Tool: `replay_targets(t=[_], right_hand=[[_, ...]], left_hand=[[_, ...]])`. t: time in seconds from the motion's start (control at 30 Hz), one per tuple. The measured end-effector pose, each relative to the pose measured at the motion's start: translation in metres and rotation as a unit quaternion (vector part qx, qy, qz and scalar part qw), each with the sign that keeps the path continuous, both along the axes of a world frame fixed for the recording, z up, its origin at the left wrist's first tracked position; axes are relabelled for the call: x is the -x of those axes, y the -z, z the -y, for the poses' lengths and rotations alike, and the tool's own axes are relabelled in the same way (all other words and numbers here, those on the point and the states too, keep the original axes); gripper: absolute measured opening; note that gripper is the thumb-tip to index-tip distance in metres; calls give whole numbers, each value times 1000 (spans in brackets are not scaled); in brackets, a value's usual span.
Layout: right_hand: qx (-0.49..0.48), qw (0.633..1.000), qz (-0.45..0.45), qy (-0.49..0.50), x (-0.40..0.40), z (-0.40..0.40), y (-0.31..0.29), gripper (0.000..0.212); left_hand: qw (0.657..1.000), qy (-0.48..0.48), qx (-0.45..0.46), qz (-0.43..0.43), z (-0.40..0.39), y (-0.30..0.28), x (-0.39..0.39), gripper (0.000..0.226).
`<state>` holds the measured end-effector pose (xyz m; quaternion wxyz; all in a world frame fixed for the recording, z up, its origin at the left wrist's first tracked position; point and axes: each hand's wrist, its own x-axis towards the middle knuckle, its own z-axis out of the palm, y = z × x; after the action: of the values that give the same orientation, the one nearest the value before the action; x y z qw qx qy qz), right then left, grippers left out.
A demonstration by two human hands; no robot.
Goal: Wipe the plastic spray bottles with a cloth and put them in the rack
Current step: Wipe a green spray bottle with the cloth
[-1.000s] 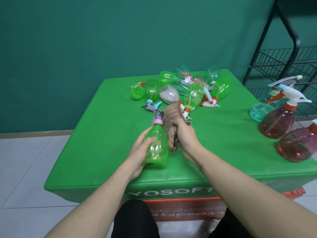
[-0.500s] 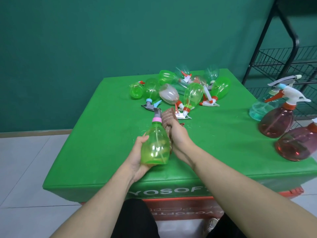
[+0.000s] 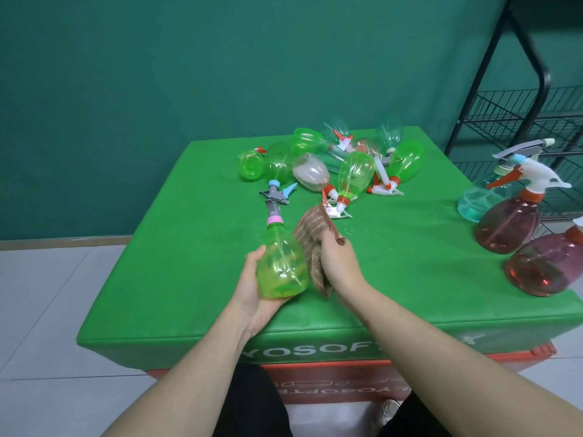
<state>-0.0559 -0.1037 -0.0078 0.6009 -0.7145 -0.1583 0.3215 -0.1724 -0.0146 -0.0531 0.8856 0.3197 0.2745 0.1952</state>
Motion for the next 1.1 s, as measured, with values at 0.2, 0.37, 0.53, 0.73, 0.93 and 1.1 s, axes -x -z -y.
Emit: replay_targets(t=[0.2,0.37,0.53,0.73,0.93,1.1], right_hand=[[6,991,114,-67,8,-21,-7,29],[77,936,297,-171,11,-33,10,43],[54,895,387,-214,12,-21,17,42],[-17,820,511,-259,16,2,39,42],[-73,683,650,-325,23,30,56,35],[-52,692,634,-342,22,38,50,44]], left_hand=[[1000,6,6,-22,11,3,-4,57],[998,12,-7,-67,11,9,-3,54],[999,10,8,-51,10,11,-4,56],[998,-37,21,-37,11,16,-1,33],[997,-39,7,-67,14,17,1,63],[999,-4,5,-47,15,12,6,74]])
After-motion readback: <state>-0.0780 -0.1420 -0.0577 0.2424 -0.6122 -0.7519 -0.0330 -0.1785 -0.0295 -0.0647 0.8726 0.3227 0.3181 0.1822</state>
